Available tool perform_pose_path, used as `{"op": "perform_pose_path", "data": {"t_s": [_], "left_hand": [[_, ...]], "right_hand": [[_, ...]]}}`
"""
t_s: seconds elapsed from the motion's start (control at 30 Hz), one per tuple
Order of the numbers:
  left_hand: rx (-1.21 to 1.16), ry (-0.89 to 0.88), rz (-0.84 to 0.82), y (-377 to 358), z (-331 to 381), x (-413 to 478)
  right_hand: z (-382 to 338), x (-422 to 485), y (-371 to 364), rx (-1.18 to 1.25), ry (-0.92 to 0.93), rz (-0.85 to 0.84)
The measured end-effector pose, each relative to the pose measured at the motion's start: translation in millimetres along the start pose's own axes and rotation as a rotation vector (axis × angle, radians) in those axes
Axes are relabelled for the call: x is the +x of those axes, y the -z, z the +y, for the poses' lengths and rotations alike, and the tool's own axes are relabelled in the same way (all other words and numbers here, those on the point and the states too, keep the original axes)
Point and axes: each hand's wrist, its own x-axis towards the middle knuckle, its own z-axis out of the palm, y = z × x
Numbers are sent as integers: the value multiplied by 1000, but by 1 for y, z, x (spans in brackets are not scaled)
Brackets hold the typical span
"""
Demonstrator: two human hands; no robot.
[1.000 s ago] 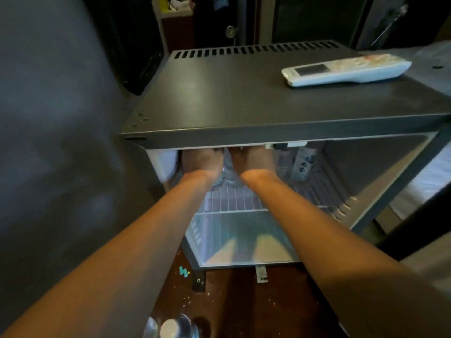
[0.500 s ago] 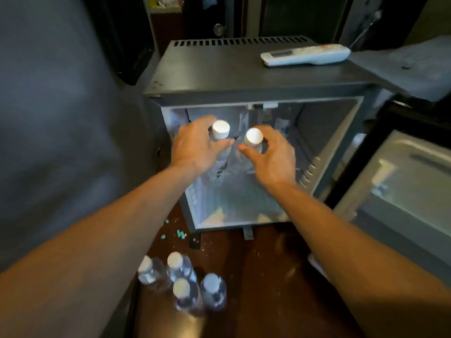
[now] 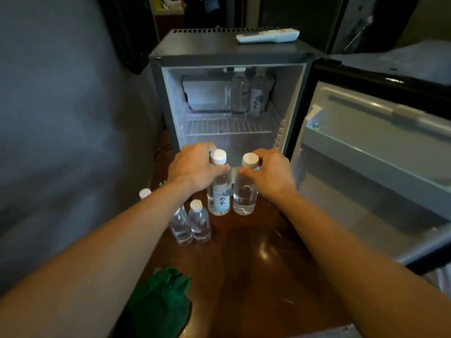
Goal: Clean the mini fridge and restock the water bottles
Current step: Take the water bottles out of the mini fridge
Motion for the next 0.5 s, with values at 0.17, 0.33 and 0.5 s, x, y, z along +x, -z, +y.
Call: {"op": "perform_pose_path", "data": {"t_s": [0.17,0.33,0.5], "left_hand": [[21,127,-2,-20,-14,-46],[72,182,-103,-47,-43,-58],[218,183,-191,-80,-72,-61]], "right_hand": [[15,-37,-22,65,-66,-115],[31,-49,-49,88,-112,-193],[48,-51,-86,-14,-147,-241]]}}
